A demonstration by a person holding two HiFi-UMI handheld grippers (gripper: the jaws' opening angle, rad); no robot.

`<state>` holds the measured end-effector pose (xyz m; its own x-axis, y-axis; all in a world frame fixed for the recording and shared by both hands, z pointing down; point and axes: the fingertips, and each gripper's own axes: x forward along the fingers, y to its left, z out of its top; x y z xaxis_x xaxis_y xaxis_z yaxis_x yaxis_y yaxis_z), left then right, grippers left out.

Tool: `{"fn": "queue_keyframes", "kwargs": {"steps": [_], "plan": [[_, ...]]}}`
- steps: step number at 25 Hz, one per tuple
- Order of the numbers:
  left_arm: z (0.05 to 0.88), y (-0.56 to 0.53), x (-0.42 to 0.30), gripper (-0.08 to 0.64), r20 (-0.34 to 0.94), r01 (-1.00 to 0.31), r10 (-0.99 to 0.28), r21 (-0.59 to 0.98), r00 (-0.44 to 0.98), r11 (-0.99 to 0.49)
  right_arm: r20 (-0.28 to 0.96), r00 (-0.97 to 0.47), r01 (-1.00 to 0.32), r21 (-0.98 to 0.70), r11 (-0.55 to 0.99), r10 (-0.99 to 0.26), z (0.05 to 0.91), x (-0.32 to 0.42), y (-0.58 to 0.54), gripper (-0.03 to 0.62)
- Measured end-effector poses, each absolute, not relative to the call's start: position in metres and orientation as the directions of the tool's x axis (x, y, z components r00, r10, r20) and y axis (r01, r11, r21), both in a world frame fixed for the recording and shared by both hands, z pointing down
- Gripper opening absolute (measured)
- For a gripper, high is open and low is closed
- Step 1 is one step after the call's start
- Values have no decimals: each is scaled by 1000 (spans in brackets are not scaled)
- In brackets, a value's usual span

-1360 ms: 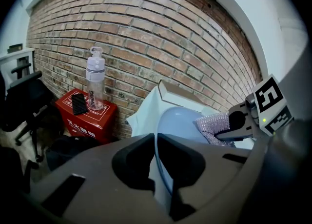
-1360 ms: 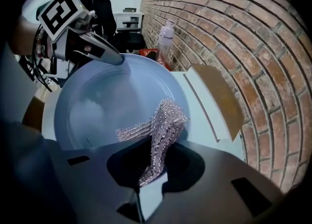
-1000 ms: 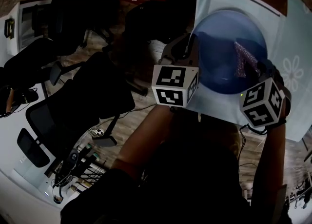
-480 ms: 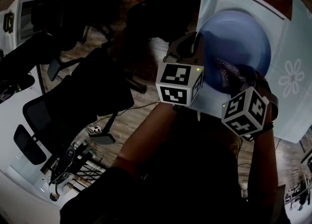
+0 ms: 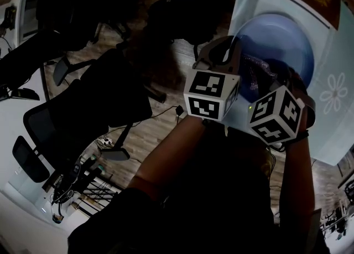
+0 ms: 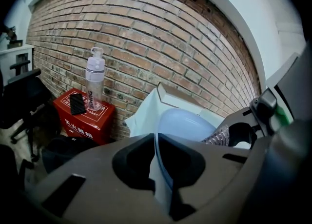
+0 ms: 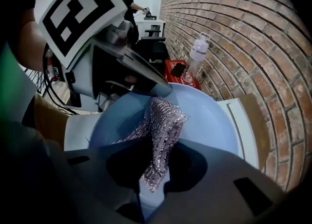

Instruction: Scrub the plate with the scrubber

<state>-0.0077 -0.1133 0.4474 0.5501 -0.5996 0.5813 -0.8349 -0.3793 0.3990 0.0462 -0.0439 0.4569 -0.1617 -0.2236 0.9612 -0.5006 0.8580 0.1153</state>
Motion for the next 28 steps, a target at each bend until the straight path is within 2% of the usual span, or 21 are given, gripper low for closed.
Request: {"fn": "queue_keyframes", "kwargs": {"steps": [17,23,28], "plan": [[447,-112,-10,35,586,-841,-603,367,541,-399,944,-108,-532,210,820,-312,456,70,-94,83],[445,-110,-8,35,588,-841,-602,358,540,-406,931,-15,-568,292,769,-364,454,117,-117,83],[444,-107,-13,35,591,-845,-604,358,535,-398,930,73,-582,333,741,-361,455,153,-113,83]]}}
